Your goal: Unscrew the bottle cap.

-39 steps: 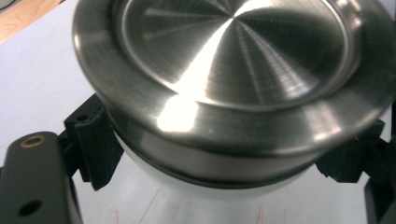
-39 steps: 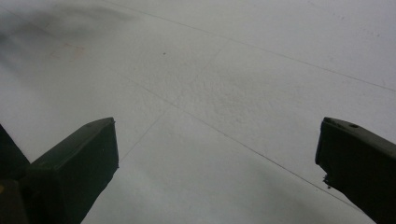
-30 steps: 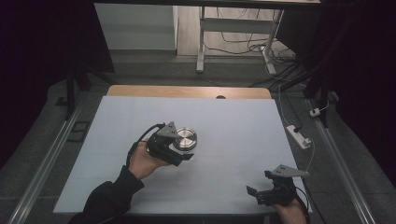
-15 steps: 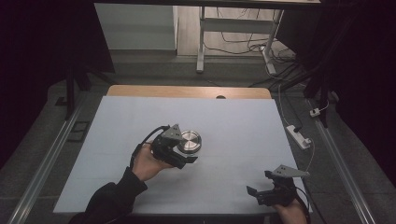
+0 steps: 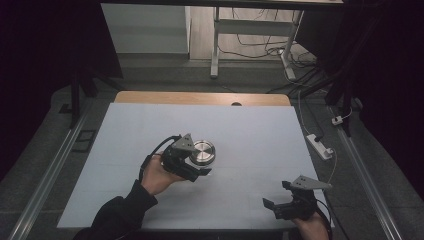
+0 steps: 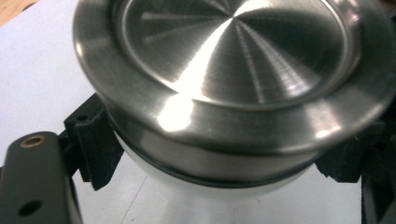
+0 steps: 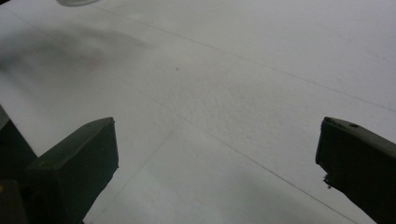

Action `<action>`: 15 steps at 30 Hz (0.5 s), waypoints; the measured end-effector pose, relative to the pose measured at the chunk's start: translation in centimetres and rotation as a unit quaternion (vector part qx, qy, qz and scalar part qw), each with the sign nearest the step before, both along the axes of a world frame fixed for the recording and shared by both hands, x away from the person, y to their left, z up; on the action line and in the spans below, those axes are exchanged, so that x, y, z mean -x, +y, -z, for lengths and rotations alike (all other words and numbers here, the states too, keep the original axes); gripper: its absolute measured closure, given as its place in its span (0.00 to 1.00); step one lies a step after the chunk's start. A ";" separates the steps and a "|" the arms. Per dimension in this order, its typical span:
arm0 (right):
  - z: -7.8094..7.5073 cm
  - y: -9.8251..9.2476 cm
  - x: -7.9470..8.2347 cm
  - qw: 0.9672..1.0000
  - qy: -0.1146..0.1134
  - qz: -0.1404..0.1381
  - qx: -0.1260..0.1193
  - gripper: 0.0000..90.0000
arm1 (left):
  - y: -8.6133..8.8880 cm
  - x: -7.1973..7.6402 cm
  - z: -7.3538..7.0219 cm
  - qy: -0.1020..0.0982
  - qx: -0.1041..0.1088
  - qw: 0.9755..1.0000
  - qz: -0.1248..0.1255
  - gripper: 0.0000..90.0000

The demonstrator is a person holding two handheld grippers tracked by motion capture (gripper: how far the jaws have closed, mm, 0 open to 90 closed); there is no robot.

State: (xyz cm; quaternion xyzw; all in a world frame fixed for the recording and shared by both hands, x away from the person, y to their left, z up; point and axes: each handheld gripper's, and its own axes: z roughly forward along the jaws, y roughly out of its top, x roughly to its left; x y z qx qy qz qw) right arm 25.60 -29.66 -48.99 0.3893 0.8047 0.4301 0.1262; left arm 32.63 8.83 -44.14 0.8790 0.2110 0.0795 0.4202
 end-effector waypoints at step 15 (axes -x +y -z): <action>-1.1 2.3 0.1 0.999 -0.023 -0.035 -0.012 0.00 | 0.2 -0.1 0.6 0.013 0.011 1.000 0.001 0.18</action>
